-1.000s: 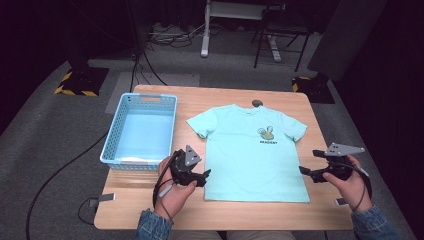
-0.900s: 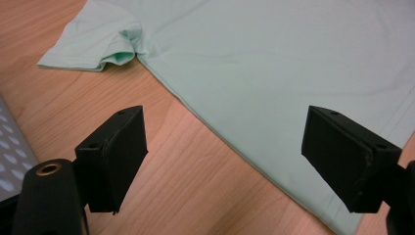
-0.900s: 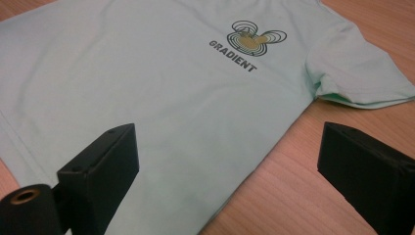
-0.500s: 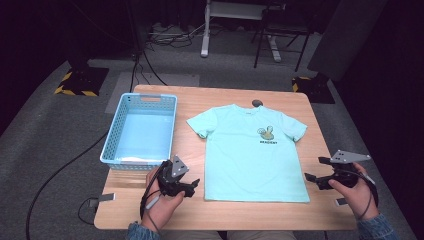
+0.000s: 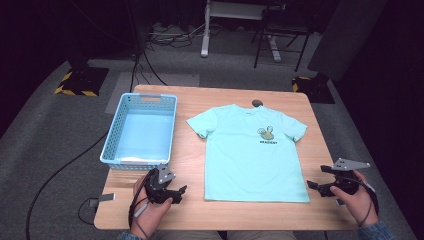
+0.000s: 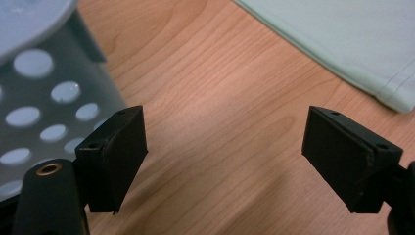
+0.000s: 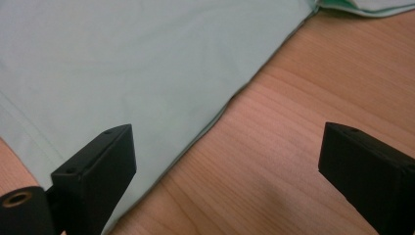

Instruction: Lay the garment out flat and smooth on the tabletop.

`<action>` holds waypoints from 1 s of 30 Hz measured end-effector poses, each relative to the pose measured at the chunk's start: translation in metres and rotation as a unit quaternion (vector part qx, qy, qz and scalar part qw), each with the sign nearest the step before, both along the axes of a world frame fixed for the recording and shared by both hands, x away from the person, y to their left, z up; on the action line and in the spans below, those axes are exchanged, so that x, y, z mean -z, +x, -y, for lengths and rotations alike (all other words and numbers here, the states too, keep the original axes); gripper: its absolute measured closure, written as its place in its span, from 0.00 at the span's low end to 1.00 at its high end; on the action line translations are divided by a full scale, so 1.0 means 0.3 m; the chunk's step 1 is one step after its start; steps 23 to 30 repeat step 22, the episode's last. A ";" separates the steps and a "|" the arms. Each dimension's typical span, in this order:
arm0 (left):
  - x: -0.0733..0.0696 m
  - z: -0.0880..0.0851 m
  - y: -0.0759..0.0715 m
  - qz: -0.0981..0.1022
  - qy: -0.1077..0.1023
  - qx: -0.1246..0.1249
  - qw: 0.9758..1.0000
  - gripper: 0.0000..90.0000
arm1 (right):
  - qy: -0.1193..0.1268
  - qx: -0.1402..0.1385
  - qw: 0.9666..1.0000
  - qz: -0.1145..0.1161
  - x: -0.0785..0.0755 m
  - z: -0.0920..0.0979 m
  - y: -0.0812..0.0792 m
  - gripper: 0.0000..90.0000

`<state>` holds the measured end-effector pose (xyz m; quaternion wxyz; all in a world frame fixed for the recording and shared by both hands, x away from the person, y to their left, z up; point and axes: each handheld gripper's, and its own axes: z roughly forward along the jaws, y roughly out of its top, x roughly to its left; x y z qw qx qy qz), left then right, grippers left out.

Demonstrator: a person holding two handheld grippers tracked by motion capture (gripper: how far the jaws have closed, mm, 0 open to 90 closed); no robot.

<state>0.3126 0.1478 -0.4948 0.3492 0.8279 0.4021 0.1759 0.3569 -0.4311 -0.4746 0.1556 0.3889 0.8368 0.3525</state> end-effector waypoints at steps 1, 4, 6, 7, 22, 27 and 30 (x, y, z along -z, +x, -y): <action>0.007 -0.006 0.000 -0.002 0.002 -0.001 1.000 0.19 | -0.001 0.002 1.000 -0.002 0.008 0.004 -0.003 0.08; 0.025 -0.023 -0.004 -0.010 0.004 -0.006 1.000 0.19 | -0.004 0.006 1.000 -0.009 0.033 0.015 -0.011 0.07; 0.038 -0.034 -0.007 -0.015 0.009 -0.010 1.000 0.18 | -0.005 0.008 1.000 -0.012 0.050 0.022 -0.019 0.07; 0.043 -0.041 -0.009 -0.016 -0.001 -0.015 1.000 0.18 | -0.004 0.009 1.000 -0.015 0.059 0.025 -0.023 0.07; 0.051 -0.069 -0.018 -0.018 -0.004 -0.038 0.999 0.08 | -0.007 0.027 1.000 0.004 0.111 0.027 -0.059 0.01; 0.051 -0.069 -0.018 -0.018 -0.004 -0.038 0.999 0.08 | -0.007 0.027 1.000 0.004 0.111 0.027 -0.059 0.01; 0.051 -0.069 -0.018 -0.018 -0.004 -0.038 0.999 0.08 | -0.007 0.027 1.000 0.004 0.111 0.027 -0.059 0.01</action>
